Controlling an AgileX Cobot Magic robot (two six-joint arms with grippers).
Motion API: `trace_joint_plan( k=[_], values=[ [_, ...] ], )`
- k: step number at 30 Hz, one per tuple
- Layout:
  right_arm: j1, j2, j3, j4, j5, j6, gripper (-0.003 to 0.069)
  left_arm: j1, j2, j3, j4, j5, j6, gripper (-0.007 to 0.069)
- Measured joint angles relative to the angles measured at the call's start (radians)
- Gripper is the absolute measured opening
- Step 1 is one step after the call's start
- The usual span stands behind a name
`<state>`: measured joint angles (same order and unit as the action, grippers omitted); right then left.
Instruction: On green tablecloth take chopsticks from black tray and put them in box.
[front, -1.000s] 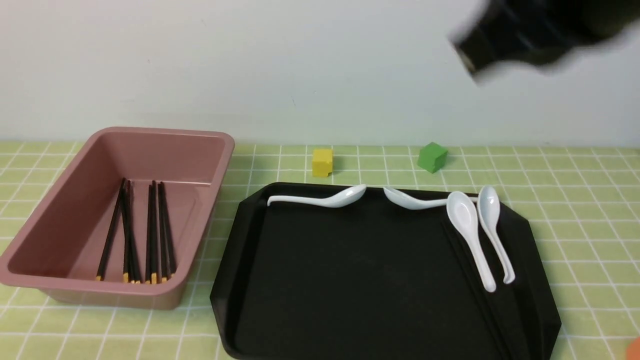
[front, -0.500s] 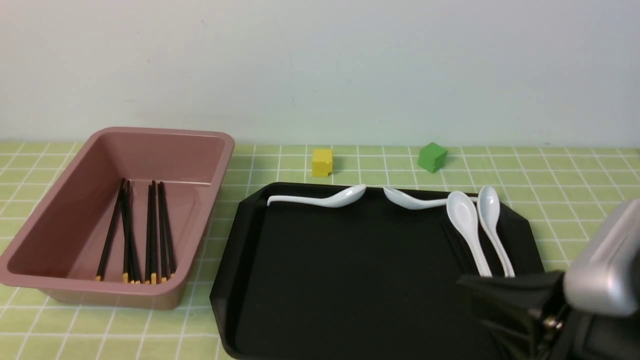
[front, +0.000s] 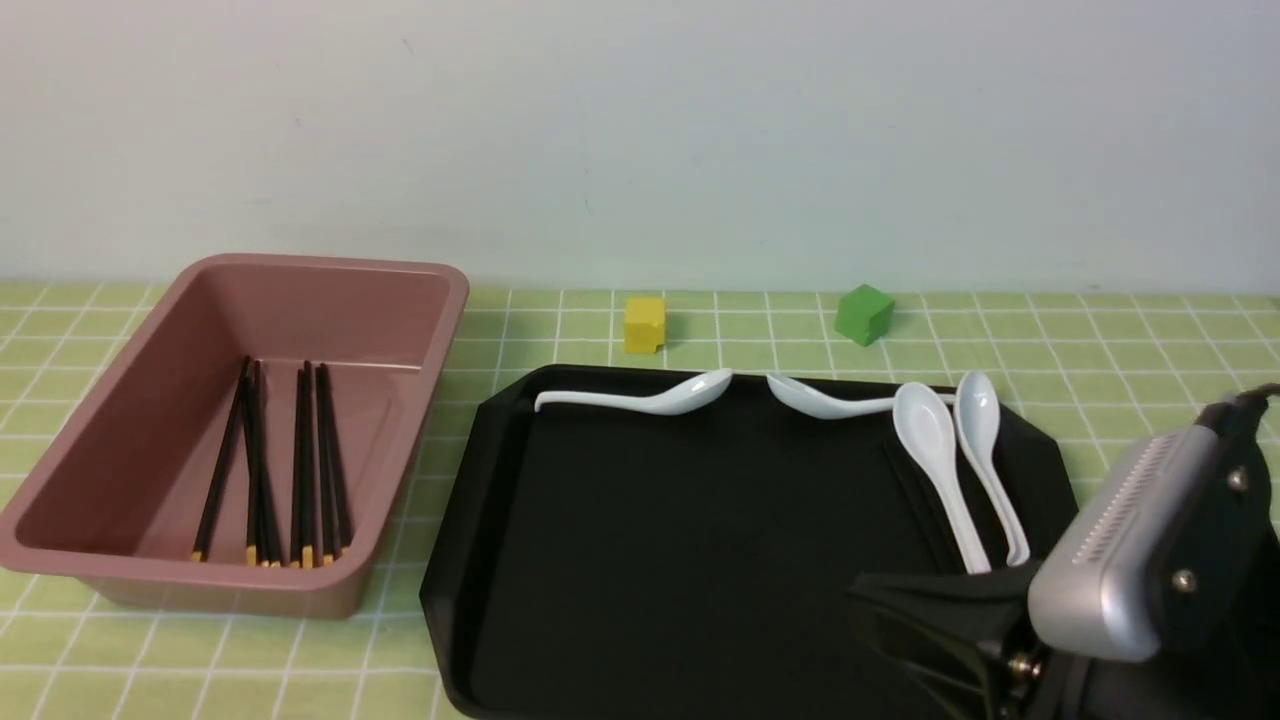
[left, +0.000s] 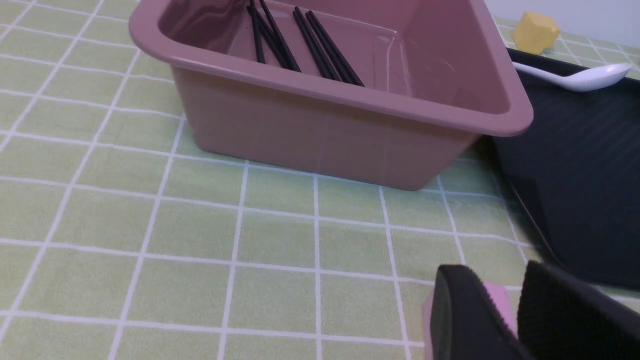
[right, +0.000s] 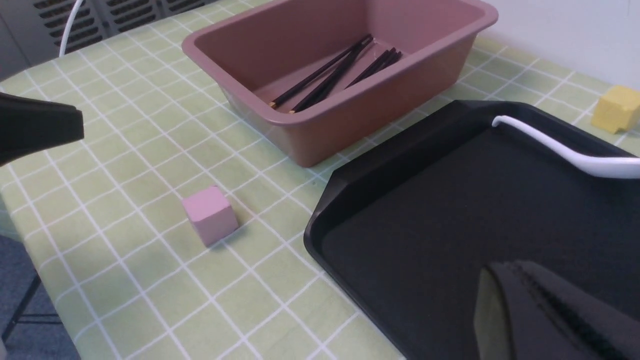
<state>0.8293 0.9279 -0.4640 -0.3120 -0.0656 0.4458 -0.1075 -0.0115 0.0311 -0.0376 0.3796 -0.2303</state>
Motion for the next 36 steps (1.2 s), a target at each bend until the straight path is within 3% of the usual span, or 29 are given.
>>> trace_joint_plan(
  k=[11,14,18,19,20,21,22,25,28,32,34,36],
  values=[
    [0.0,0.001,0.0,0.001,0.001,0.002,0.0005,0.0,0.0,0.0,0.0,0.0,0.0,0.0203],
    [0.0,0.001,0.0,0.067,0.001,-0.029,0.0009,0.0,0.0,0.0,0.0,0.0,0.0,0.0208],
    [-0.006,-0.014,0.009,0.244,0.002,-0.253,0.0012,0.0,0.0,0.0,0.0,0.0,0.0,0.0211],
    [-0.023,-0.043,0.025,0.361,0.003,-0.414,0.0012,0.0,0.0,0.0,0.0,0.0,0.0,0.0213],
    [-0.026,-0.053,0.027,0.376,0.003,-0.433,0.0012,0.0,0.0,0.0,0.0,0.0,0.0,0.0213],
    [-0.062,-0.101,0.054,0.509,0.003,-0.58,0.0015,0.0,0.0,0.0,0.0,0.0,0.0,0.0216],
    [-0.062,-0.108,0.054,0.509,0.003,-0.593,0.0015,0.0,0.0,0.0,0.0,0.0,0.0,0.0216],
    [-0.156,-0.243,0.129,0.632,0.004,-0.694,0.002,0.0,0.0,0.0,0.0,0.0,0.0,0.0218],
    [-0.291,-0.425,0.229,0.62,0.032,-0.696,0.0024,0.0,0.0,0.0,0.0,0.0,0.0,0.022],
    [-0.53,-0.656,0.341,0.503,0.148,-0.587,0.003,0.0,0.0,0.0,0.0,0.0,0.0,0.0221],
    [-0.58,-0.716,0.36,0.471,0.189,-0.541,0.0032,0.0,0.0,0.0,0.0,0.0,0.0,0.0221],
    [-0.692,-0.82,0.401,0.415,0.271,-0.446,0.0036,0.0,0.0,0.0,0.0,0.0,0.0,0.0221]
  ],
)
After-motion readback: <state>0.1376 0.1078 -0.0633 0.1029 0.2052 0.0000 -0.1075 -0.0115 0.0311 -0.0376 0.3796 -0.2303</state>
